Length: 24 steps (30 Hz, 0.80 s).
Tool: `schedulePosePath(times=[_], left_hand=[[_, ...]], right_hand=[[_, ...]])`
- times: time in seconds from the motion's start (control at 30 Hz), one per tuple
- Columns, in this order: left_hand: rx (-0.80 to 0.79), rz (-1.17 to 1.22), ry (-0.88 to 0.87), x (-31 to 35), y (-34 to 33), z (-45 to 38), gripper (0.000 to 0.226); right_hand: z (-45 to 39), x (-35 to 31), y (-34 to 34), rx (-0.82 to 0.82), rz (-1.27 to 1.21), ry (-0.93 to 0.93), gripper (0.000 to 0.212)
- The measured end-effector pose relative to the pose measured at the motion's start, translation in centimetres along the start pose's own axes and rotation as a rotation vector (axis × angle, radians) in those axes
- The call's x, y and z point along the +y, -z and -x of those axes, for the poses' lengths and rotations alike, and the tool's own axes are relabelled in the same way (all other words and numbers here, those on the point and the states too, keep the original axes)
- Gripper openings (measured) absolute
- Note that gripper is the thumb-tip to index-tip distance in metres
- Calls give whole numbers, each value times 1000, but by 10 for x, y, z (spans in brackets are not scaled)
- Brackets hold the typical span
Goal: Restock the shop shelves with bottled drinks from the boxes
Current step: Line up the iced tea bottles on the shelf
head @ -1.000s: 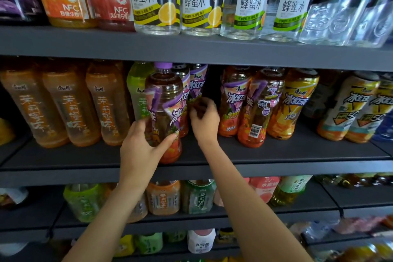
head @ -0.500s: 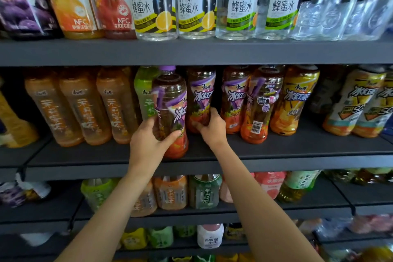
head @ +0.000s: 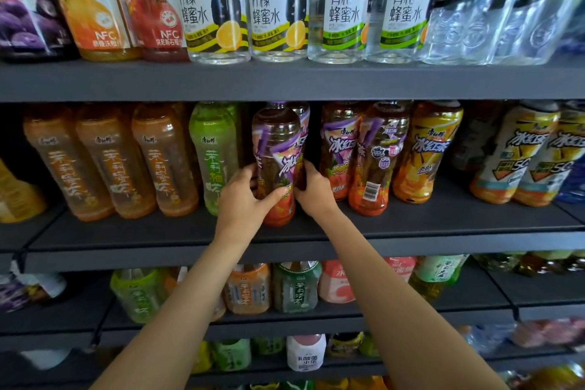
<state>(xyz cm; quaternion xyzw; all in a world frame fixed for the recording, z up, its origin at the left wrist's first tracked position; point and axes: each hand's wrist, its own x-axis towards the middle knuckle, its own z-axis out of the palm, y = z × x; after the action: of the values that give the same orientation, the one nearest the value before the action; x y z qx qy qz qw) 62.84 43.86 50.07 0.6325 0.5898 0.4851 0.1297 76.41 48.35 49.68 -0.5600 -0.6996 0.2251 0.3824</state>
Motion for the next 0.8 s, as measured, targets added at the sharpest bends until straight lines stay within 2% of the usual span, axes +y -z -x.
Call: schedulePosePath(times=[0.1, 0.23, 0.4, 0.5, 0.6, 0.7, 0.8], left_hand=[[-18, 5, 14, 0, 0, -1, 59], [-4, 21, 25, 1, -4, -1, 59], [91, -59, 32, 16, -19, 3, 57], [144, -112, 42, 28, -29, 7, 56], [172, -93, 61, 33, -33, 8, 58], [118, -45, 68, 27, -31, 4, 60], [4, 25, 37, 18, -23, -1, 58]], right_hand=[[5, 3, 6, -81, -1, -12, 59], [4, 1, 12, -106, -2, -18, 57], [29, 8, 16, -126, -240, -19, 60], [44, 4, 15, -128, -147, 27, 57], [48, -1, 10, -39, -111, 79, 58], [49, -3, 9, -30, -130, 44, 62], [51, -4, 8, 60, -85, 23, 65]])
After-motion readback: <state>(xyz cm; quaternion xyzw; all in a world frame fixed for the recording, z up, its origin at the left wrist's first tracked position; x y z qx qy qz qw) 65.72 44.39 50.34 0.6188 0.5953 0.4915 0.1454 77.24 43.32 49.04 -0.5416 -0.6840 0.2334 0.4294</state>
